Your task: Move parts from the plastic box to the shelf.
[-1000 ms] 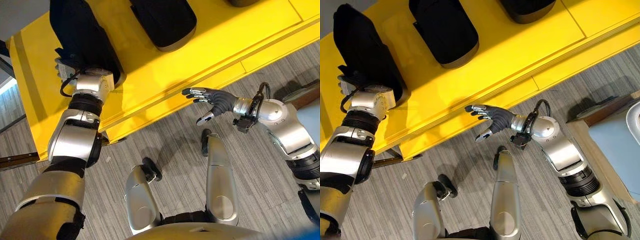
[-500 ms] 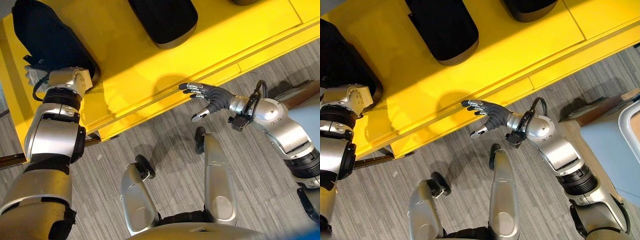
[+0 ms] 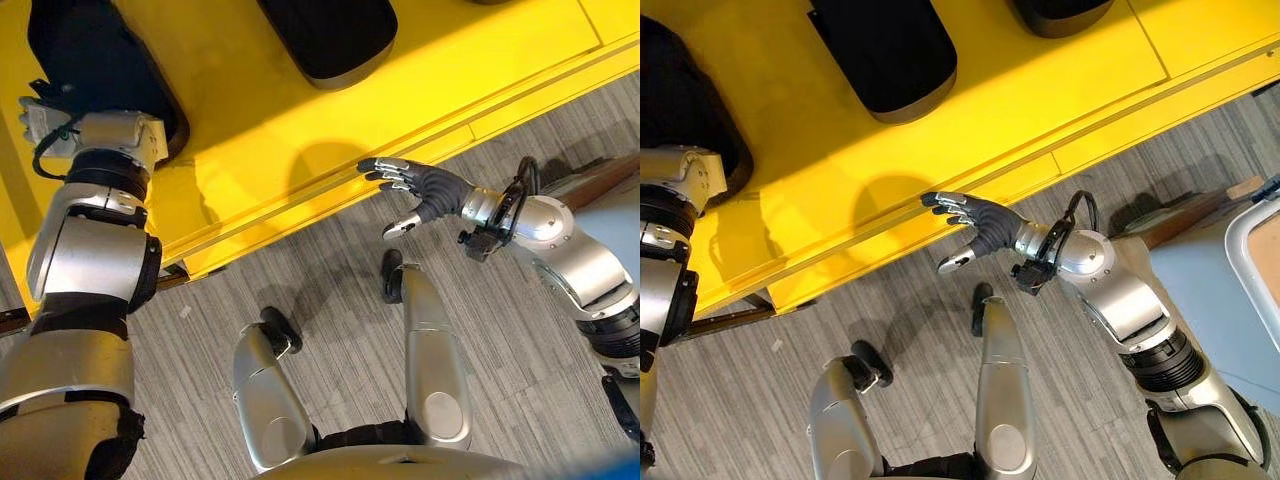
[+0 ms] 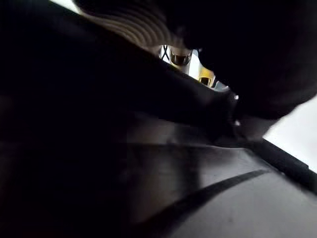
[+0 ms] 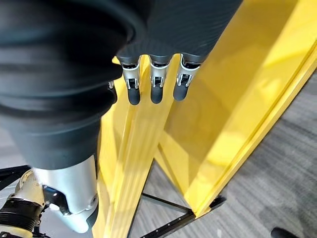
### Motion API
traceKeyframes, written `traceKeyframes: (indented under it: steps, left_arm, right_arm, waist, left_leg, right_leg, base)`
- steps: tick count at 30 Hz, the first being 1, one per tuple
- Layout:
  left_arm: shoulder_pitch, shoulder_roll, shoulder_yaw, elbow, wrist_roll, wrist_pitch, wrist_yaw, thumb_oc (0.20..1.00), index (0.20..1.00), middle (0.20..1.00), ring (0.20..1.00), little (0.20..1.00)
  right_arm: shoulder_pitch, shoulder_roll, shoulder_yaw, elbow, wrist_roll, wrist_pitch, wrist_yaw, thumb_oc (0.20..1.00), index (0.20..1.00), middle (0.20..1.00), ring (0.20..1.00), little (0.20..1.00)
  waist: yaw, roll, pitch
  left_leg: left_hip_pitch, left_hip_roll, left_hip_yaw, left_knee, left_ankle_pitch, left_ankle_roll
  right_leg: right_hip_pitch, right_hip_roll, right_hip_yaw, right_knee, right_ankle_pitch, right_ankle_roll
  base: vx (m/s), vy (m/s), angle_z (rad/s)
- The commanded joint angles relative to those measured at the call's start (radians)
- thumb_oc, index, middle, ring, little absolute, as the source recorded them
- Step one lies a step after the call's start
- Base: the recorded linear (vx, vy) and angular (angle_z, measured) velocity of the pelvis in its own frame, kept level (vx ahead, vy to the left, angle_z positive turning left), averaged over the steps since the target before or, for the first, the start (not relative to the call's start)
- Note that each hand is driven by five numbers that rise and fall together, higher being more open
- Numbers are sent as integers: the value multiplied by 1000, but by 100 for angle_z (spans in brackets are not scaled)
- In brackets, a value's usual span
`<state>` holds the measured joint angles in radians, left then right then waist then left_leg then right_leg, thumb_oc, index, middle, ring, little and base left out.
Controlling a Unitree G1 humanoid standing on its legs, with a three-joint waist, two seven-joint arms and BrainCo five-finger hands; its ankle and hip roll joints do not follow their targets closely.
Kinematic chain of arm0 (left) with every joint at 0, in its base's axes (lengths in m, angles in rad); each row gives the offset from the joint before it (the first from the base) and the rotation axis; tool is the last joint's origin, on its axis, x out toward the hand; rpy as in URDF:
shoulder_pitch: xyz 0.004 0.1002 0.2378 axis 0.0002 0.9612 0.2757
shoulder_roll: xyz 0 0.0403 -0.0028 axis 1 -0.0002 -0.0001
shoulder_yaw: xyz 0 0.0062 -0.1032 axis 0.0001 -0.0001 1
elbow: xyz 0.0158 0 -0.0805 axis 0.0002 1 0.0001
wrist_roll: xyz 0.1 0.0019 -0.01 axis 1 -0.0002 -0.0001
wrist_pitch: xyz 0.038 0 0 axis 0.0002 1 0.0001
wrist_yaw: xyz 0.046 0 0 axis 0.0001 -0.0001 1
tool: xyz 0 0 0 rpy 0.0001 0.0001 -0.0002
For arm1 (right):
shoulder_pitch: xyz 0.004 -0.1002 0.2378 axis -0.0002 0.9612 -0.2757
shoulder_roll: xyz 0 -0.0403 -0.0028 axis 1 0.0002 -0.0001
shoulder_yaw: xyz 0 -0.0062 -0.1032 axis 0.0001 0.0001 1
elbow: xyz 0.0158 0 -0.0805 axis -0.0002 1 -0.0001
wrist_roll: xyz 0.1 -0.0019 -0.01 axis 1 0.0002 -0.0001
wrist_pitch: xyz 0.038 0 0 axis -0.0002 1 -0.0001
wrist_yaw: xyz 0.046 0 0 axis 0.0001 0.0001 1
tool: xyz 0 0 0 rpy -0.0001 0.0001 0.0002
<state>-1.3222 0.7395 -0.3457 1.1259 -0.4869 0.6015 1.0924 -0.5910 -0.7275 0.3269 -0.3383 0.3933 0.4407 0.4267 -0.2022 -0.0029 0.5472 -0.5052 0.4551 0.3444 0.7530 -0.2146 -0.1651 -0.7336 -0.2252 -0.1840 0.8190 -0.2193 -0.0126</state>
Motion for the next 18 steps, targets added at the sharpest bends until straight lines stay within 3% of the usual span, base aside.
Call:
traceKeyframes:
  steps: [1, 10, 18]
  left_arm:
    - [-2, 97, -34, -48, 40, -43, 31, 1000, 1000, 1000, 1000, 1000]
    - [-5, 89, -8, -35, -51, -85, 32, 1000, 1000, 1000, 1000, 1000]
    - [-14, 94, -14, -50, 45, -98, 131, 1000, 1000, 1000, 1000, 1000]
  right_arm:
    - [-35, 9, -20, -7, 68, -80, -13, 1000, 1000, 1000, 1000, 1000]
    - [-50, 12, -10, -6, 74, -80, -34, 1000, 1000, 1000, 1000, 1000]
    - [-62, 9, -7, -14, 85, -68, -48, 1000, 1000, 1000, 1000, 1000]
  waist:
    - [-9, -37, -27]
    - [-4, -42, -27]
    - [-2, -46, -27]
  left_leg:
    - [-39, -33, 43, 121, 18, 26]
    - [-30, -34, 44, 108, 12, 30]
    - [-27, -32, 43, 100, 8, 32]
  right_leg:
    - [75, 49, 43, -95, 10, 69]
    - [87, 47, 42, -107, 14, 75]
    - [87, 44, 45, -109, 21, 77]
  base:
    - [0, 0, 0]
    - [0, 0, 0]
    - [0, 0, 0]
